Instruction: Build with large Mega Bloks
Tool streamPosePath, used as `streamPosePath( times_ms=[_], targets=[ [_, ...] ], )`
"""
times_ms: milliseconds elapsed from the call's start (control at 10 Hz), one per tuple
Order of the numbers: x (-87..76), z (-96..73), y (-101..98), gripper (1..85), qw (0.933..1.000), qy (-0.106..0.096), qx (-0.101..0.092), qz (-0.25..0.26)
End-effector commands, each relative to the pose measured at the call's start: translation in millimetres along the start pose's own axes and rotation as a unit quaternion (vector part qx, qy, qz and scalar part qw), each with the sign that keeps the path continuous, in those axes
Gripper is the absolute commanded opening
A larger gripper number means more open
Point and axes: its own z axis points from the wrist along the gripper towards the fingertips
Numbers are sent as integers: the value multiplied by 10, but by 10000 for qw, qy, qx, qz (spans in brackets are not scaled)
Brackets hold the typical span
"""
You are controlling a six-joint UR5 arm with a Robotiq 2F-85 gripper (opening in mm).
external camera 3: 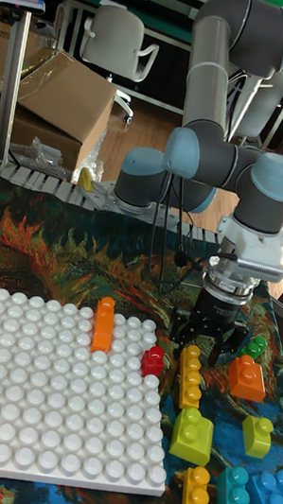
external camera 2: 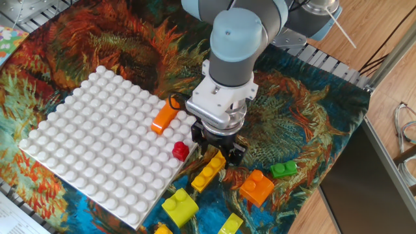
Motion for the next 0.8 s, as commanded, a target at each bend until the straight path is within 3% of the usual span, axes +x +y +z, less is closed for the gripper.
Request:
streamPosePath(
  times_ms=[0, 200, 400, 500, 600, 700],
  targets=[
    [92, 120, -11, 633, 9997, 194, -6, 170],
    [126, 231, 131, 600, 9987, 261, 5, 431],
    [155, 184, 206, 577, 9983, 284, 6, 500],
    [171, 120, 172, 457, 9985, 278, 90, 467],
    [183, 83, 142, 30, 9983, 278, 129, 501],
    [171, 49, 154, 13, 9987, 232, 75, 453]
  ],
)
